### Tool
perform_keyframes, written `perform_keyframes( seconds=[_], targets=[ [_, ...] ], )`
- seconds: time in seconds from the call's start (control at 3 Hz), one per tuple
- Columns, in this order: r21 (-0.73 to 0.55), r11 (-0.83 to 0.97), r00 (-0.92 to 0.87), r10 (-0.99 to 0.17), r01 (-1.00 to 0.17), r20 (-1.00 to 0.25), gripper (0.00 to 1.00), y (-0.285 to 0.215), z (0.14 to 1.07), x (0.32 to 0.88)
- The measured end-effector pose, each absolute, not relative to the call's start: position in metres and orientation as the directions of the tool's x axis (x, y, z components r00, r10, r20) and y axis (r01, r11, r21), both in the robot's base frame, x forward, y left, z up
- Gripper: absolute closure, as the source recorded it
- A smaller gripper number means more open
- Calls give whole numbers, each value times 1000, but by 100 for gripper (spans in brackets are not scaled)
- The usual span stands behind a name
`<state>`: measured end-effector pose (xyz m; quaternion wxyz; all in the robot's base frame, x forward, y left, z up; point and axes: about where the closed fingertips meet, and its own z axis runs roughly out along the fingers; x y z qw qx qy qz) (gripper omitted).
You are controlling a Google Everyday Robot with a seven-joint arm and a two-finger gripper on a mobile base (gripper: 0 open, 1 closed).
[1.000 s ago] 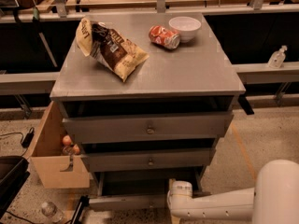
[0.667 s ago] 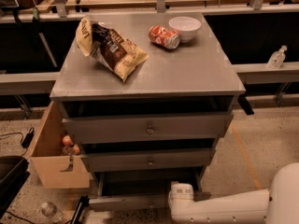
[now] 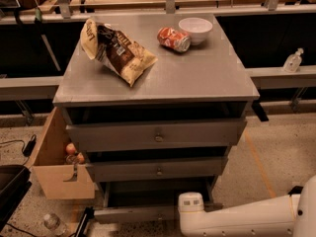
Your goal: Open bottom drawer
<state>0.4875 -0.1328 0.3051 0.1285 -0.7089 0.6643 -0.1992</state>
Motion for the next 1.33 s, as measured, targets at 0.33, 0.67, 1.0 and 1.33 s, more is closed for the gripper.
perform_keyframes(
  seconds=[0.33, 0.67, 1.0, 1.33],
  targets=[
    [-494, -169, 140, -986, -853, 95, 95, -145, 304, 532],
    [-510, -168, 180, -983, -844, 28, 100, -153, 291, 563],
    [-490, -130, 177, -983, -862, -51, 100, -171, 261, 590],
    [-449, -77, 163, -974, -890, -156, 100, -176, 235, 600]
  ],
)
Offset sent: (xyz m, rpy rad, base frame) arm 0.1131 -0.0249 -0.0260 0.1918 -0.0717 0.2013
